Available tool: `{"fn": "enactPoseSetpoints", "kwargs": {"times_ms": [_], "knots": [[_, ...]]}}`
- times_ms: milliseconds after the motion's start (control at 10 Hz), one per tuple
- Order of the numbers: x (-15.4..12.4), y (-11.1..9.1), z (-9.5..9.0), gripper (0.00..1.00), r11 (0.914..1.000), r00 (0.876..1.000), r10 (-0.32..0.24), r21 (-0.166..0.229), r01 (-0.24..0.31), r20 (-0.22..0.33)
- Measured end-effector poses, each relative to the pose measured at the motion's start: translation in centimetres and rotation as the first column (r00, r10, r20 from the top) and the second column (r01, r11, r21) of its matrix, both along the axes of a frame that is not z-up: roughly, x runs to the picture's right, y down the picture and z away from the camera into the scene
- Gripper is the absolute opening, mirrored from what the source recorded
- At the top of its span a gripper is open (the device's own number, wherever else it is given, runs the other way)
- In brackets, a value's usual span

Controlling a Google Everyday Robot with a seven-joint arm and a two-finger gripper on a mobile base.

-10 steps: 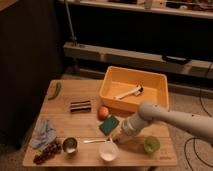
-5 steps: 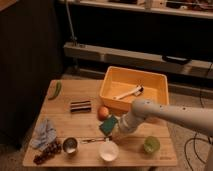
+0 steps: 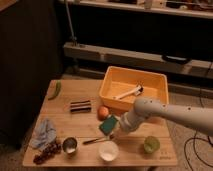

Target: Place fork in table surface

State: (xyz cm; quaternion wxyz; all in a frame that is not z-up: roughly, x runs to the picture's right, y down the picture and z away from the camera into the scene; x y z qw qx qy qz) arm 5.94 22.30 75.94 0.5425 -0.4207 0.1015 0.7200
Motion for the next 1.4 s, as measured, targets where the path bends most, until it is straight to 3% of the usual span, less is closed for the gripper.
{"fn": "enactPoseSetpoints", "kwargs": {"times_ms": [300,400,500,700,900,1200,1400], "knots": [[-0.1,-3.9,-4.2,0.00,0.9969,0.999,0.029,0.072,-0.032,0.041],[0.0,-4.7,-4.8,0.00,0.9945,0.998,0.045,0.093,-0.049,0.046],[0.4,-5.6,-5.3,0.00,0.9894,0.995,0.079,0.118,-0.085,0.053],[0.9,-6.2,-5.3,0.00,0.9819,0.989,0.125,0.134,-0.134,0.073],[1.8,-7.3,-6.2,0.00,0.9666,0.977,0.185,0.160,-0.200,0.105],[2.1,-9.5,-9.6,0.00,0.9500,0.972,0.198,0.220,-0.221,0.123],[2.1,-10.1,-10.4,0.00,0.9448,0.971,0.199,0.237,-0.226,0.132]]}}
